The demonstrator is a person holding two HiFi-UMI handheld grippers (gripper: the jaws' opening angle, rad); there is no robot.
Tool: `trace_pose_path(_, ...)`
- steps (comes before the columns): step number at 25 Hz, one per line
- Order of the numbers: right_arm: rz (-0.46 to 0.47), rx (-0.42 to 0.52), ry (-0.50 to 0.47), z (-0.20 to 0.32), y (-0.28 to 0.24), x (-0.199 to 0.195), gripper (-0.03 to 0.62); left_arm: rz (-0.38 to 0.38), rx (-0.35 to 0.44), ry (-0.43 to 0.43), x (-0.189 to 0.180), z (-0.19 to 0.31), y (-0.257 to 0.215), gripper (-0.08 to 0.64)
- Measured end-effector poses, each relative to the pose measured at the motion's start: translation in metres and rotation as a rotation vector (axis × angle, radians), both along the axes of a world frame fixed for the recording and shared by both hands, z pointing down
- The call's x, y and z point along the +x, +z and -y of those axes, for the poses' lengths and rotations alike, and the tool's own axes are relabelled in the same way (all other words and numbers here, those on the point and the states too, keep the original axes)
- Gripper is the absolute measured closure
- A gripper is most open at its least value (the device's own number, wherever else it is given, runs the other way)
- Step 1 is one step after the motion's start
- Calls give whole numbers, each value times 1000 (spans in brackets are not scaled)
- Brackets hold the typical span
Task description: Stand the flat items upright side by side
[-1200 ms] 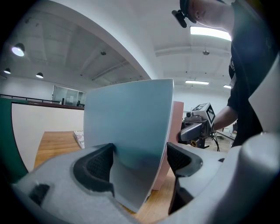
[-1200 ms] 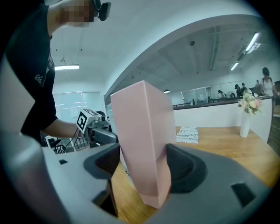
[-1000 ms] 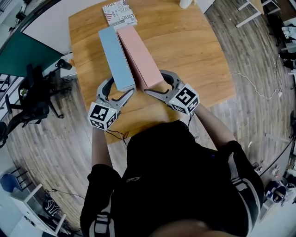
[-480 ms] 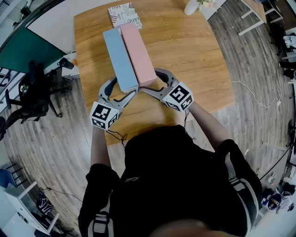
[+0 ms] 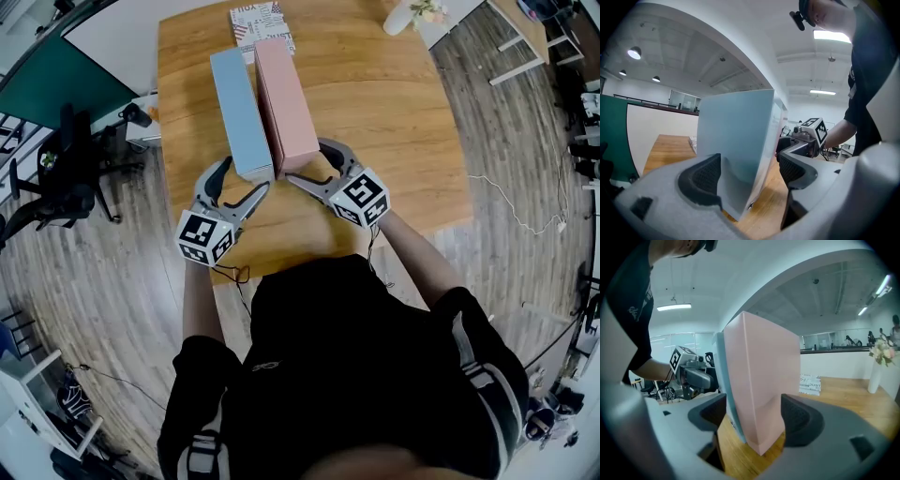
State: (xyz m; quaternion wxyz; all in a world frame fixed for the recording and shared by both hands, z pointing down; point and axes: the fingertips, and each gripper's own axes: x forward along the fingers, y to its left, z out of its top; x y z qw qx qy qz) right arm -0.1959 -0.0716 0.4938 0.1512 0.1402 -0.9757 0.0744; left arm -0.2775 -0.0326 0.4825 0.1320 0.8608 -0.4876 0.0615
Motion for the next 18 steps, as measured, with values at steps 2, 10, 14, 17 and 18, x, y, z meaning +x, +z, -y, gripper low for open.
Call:
trace_pose_path(2, -12, -16, -2, -4, 9, 9, 224, 7, -21, -28, 1, -9, 7, 161)
trace_pose_path(10, -122, -27, 61, -13, 54, 70, 300, -20, -184, -163, 35, -54, 68, 194)
trace_pose_path(14, -177, -41, 122, -12, 71, 112, 396, -55, -286, -206, 86, -62, 101, 293)
trace_pose_path(17, -197, -53, 199, -9, 75, 147, 455, -75, -329, -220, 123, -49, 114, 394)
trace_pose_path(18, -206, -51, 236, -7, 76, 160, 486, -77, -329, -212, 134, -41, 114, 428)
